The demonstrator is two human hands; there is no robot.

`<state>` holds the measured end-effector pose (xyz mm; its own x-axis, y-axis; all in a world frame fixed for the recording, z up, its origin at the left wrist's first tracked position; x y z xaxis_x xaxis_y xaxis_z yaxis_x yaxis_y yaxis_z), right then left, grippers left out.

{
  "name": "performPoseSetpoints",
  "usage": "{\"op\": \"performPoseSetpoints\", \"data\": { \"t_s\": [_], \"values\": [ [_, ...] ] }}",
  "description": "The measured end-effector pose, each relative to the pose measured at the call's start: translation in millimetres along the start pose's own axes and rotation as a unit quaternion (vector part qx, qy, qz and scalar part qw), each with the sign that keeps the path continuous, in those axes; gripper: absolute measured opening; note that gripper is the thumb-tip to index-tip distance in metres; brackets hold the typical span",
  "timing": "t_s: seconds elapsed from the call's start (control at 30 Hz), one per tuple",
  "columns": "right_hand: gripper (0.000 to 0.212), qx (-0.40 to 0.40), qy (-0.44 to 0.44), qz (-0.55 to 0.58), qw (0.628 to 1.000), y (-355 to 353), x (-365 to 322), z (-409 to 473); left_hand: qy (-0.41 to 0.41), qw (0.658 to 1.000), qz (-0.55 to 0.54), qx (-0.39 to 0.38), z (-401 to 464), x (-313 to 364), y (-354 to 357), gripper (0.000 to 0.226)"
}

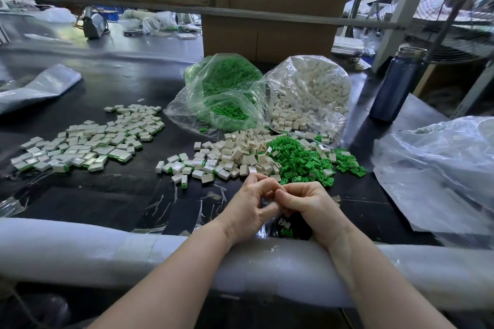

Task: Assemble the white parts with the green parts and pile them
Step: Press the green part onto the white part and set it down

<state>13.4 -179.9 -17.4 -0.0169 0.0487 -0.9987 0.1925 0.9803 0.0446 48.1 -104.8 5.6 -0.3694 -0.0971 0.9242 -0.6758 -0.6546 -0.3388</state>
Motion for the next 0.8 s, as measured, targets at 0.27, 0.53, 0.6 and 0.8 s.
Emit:
{"op": "performPoseSetpoints", "data": {
  "t_s": [0.27, 0.53, 0.6, 0.8],
  "values": [
    [0.019, 0.002, 0.000, 0.013, 1.000, -0.1, -1.5, -0.6, 0.007, 1.000, 0.030, -0.007, 0.7, -1.3, 1.4, 0.013],
    [0.015, 0.018, 0.001, -0.003, 1.000, -2.7, -1.1, -0.2, 0.005, 1.000, 0.026, -0.014, 0.8, -2.3, 3.0, 0.011],
    [0.015, 0.020, 0.001, -0.005, 1.000, -2.8, -1.8, -0.3, 0.008, 0.999, 0.027, -0.013, 1.0, -1.8, 3.2, 0.015],
    [0.014, 0.024, 0.009, -0.002, 1.000, -3.6, -0.9, -1.2, 0.008, 1.000, 0.027, -0.014, 1.6, -3.1, 3.3, 0.022]
  ]
}}
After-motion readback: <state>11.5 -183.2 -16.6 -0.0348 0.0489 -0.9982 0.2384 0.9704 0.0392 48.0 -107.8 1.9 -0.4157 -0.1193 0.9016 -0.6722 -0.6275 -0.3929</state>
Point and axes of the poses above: each hand's wrist, its own z-axis towards the middle knuckle, its own y-axis out of the palm, x = y × z, the point moved 10 cm from there along z, towards the middle knuckle, and after that the axes turned 4 degrees about -z, right-handed, at the moved point
